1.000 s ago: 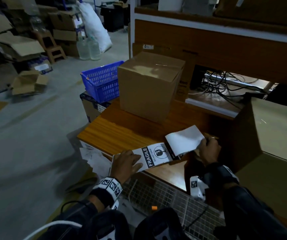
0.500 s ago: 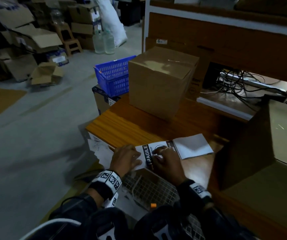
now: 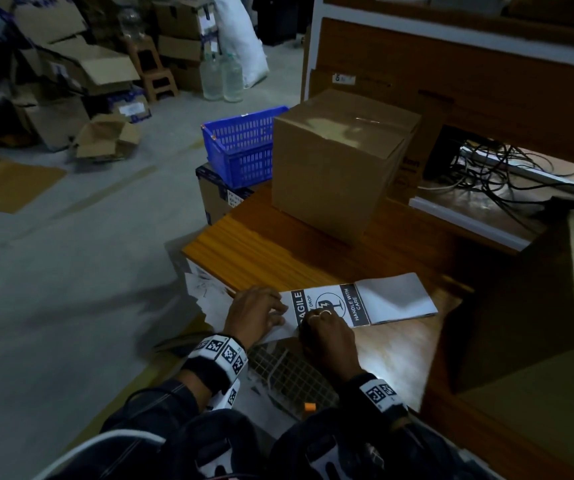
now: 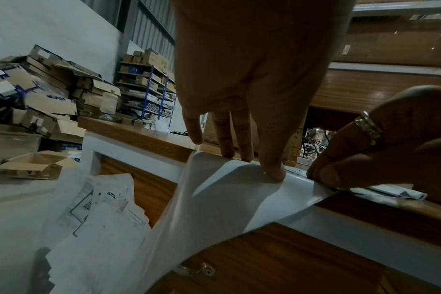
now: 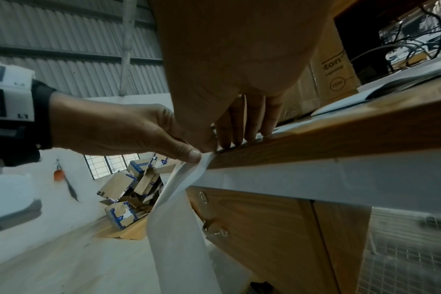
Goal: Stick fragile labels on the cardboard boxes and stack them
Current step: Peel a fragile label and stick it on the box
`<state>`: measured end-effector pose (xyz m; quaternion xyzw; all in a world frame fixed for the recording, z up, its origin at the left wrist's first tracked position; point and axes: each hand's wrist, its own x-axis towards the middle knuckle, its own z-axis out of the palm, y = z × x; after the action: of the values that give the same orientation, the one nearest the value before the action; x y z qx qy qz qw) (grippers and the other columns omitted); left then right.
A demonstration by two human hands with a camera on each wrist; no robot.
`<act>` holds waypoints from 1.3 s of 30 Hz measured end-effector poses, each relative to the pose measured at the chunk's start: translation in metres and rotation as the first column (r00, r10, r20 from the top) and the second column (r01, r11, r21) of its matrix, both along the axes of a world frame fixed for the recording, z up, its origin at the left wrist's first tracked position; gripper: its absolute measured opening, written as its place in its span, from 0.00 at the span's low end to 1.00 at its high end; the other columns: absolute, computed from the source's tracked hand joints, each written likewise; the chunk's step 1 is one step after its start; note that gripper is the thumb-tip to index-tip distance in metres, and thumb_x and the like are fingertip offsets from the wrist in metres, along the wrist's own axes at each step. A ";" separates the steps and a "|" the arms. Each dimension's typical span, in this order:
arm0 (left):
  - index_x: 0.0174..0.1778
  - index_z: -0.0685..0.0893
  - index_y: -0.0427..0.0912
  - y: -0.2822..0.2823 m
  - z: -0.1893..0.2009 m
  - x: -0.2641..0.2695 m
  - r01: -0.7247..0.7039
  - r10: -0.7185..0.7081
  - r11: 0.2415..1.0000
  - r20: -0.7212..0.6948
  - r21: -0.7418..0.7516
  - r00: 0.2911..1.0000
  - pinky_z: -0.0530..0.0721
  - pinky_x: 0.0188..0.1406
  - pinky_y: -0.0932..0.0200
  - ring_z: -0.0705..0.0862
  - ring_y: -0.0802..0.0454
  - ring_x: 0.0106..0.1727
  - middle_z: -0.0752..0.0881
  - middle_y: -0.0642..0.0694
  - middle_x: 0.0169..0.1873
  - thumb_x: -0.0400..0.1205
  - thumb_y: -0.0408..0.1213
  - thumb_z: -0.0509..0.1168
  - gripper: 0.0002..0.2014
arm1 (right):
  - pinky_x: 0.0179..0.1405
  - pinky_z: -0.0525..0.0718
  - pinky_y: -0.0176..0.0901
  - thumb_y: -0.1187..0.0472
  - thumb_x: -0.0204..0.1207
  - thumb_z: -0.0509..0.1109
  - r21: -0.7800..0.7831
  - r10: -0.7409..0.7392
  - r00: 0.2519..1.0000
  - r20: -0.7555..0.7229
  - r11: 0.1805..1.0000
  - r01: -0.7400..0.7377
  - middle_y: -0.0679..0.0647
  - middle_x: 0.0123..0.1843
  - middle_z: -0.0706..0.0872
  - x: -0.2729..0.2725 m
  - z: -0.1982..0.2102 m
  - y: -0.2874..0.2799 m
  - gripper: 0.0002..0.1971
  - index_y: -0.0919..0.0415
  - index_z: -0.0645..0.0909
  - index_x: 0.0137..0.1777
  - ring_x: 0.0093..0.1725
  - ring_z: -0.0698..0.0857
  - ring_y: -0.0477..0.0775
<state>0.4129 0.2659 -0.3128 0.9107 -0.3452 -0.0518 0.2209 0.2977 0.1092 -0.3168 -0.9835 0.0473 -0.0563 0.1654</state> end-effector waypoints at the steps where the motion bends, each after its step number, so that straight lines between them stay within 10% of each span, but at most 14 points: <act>1: 0.58 0.94 0.49 0.000 0.000 0.000 0.000 0.000 1.000 -0.012 0.004 1.000 0.75 0.69 0.50 0.81 0.48 0.69 0.87 0.50 0.66 0.80 0.43 0.76 0.11 | 0.45 0.73 0.38 0.52 0.84 0.70 -0.002 0.001 1.000 -0.008 1.000 -0.001 0.51 0.52 0.86 0.000 0.000 0.000 0.07 0.54 0.86 0.52 0.52 0.83 0.50; 7: 0.59 0.94 0.48 -0.001 0.002 -0.001 -0.037 0.036 0.999 -0.113 -0.005 0.993 0.77 0.67 0.52 0.78 0.49 0.71 0.85 0.52 0.68 0.81 0.45 0.75 0.12 | 0.33 0.84 0.46 0.56 0.60 0.89 -0.079 -0.022 1.000 -0.007 0.997 0.021 0.55 0.43 0.88 -0.003 -0.004 0.012 0.17 0.59 0.87 0.45 0.40 0.86 0.55; 12: 0.59 0.93 0.49 -0.002 0.004 -0.003 -0.055 0.057 0.998 -0.138 0.020 0.989 0.78 0.64 0.52 0.76 0.51 0.72 0.84 0.52 0.69 0.81 0.46 0.75 0.12 | 0.43 0.85 0.51 0.50 0.77 0.76 -0.023 -0.037 0.999 0.010 0.999 0.037 0.53 0.50 0.87 -0.001 -0.004 0.004 0.10 0.56 0.86 0.48 0.49 0.84 0.56; 30: 0.62 0.91 0.44 -0.003 0.001 -0.007 -0.059 0.067 0.997 -0.143 0.058 0.988 0.79 0.68 0.46 0.73 0.48 0.74 0.82 0.50 0.71 0.77 0.45 0.79 0.18 | 0.46 0.77 0.40 0.52 0.86 0.67 0.017 -0.031 0.999 -0.036 0.999 0.031 0.50 0.51 0.88 -0.004 0.006 0.000 0.08 0.53 0.86 0.53 0.52 0.84 0.49; 39: 0.64 0.91 0.43 -0.004 0.008 -0.006 -0.027 0.037 0.997 -0.141 0.072 0.989 0.78 0.69 0.46 0.74 0.46 0.74 0.82 0.48 0.70 0.79 0.44 0.78 0.18 | 0.41 0.86 0.43 0.61 0.85 0.69 0.466 -0.463 0.881 0.100 0.804 0.370 0.51 0.42 0.89 -0.016 0.020 -0.060 0.08 0.57 0.86 0.44 0.42 0.87 0.46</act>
<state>0.4073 0.2621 -0.3048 0.9172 -0.3119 -0.1250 0.2140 0.2813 0.0496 -0.2968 -0.8751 0.2568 -0.1824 0.3675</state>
